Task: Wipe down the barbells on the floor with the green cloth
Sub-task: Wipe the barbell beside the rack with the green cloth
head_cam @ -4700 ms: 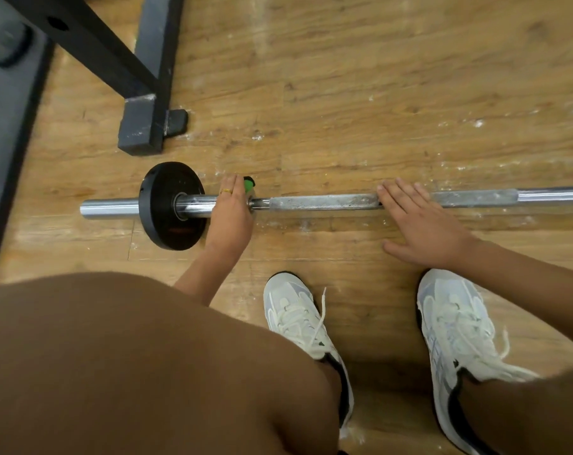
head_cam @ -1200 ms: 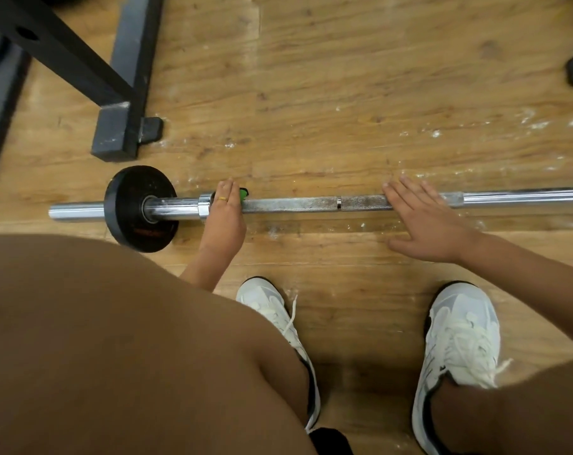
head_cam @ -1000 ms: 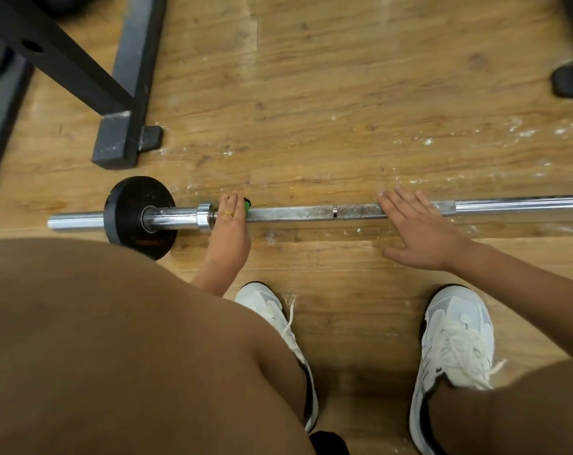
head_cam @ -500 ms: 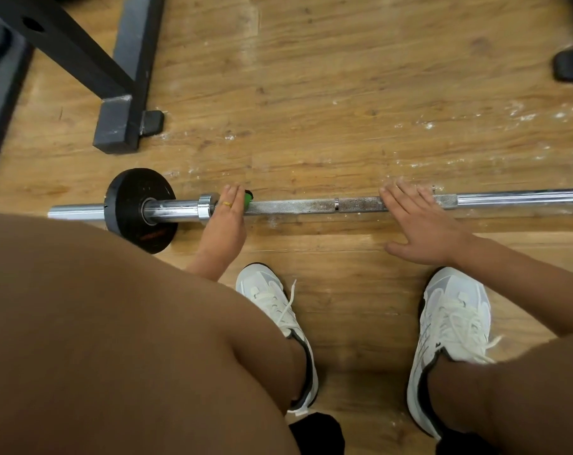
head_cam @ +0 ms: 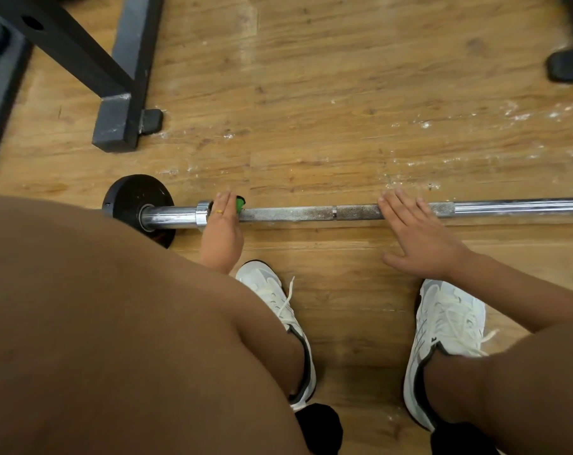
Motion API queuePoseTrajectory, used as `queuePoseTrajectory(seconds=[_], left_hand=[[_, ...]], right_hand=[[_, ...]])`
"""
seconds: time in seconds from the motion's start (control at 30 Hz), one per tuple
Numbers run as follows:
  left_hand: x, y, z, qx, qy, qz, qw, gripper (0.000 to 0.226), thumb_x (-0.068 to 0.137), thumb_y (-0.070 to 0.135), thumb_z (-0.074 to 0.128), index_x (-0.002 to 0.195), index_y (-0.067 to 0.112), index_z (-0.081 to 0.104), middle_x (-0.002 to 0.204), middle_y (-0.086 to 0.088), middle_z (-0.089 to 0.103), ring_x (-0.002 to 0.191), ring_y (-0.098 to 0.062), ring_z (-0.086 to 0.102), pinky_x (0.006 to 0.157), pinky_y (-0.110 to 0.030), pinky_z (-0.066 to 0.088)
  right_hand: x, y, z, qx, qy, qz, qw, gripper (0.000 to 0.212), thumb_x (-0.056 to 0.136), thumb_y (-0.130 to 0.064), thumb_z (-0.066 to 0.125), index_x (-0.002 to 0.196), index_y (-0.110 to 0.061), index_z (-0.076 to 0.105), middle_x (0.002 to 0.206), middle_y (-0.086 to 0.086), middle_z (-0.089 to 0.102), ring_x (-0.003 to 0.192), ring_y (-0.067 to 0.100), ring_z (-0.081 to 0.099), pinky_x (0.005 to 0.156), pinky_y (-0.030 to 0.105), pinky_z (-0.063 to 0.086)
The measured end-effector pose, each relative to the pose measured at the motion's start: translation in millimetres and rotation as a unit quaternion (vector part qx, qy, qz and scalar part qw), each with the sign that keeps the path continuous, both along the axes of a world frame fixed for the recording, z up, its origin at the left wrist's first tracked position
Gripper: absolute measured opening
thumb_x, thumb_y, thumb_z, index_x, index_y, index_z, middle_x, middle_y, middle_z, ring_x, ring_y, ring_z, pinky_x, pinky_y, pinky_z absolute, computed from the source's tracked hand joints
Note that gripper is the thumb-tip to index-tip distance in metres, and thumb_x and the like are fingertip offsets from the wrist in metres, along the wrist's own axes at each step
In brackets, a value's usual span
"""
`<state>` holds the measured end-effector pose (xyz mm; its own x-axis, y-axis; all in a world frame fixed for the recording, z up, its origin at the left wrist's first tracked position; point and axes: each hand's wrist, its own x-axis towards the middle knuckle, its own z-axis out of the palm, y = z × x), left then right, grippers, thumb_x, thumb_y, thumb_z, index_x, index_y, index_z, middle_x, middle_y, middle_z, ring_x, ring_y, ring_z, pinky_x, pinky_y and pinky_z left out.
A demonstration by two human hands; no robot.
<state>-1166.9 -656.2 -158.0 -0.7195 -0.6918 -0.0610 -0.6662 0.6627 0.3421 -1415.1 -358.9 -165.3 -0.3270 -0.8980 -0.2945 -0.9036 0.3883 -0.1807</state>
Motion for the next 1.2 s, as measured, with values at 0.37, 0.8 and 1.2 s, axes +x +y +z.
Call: queuePoseTrajectory(seconds=[0.37, 0.8, 1.2], left_hand=[[20, 7, -3, -0.019, -0.020, -0.047, 0.999, 0.058, 0.095, -0.012, 0.039, 0.152, -0.005, 0.034, 0.159, -0.021, 0.034, 0.151, -0.034, 0.025, 0.123, -0.041, 0.024], [41, 25, 1, -0.022, -0.034, -0.077, 0.996, 0.059, 0.094, -0.014, 0.038, 0.152, -0.006, 0.032, 0.158, -0.024, 0.032, 0.151, -0.038, 0.024, 0.123, -0.045, 0.024], [55, 31, 4, -0.026, -0.051, -0.093, 0.994, 0.064, 0.091, -0.020, 0.039, 0.153, -0.007, 0.029, 0.160, -0.024, 0.029, 0.153, -0.037, 0.019, 0.124, -0.047, 0.023]], right_hand=[[23, 17, 4, 0.001, 0.024, 0.003, 1.000, 0.102, 0.091, -0.058, 0.050, 0.159, -0.011, -0.011, 0.166, 0.007, -0.016, 0.151, 0.021, -0.024, 0.121, 0.038, -0.017], [46, 37, -4, -0.034, 0.054, 0.002, 0.998, 0.099, 0.090, -0.047, 0.059, 0.160, -0.007, 0.003, 0.168, 0.011, -0.003, 0.155, 0.026, -0.008, 0.125, 0.048, 0.000], [56, 48, -7, -0.059, 0.052, 0.006, 0.997, 0.101, 0.087, -0.041, 0.066, 0.160, -0.006, 0.005, 0.168, 0.011, -0.002, 0.155, 0.027, -0.004, 0.125, 0.045, -0.001]])
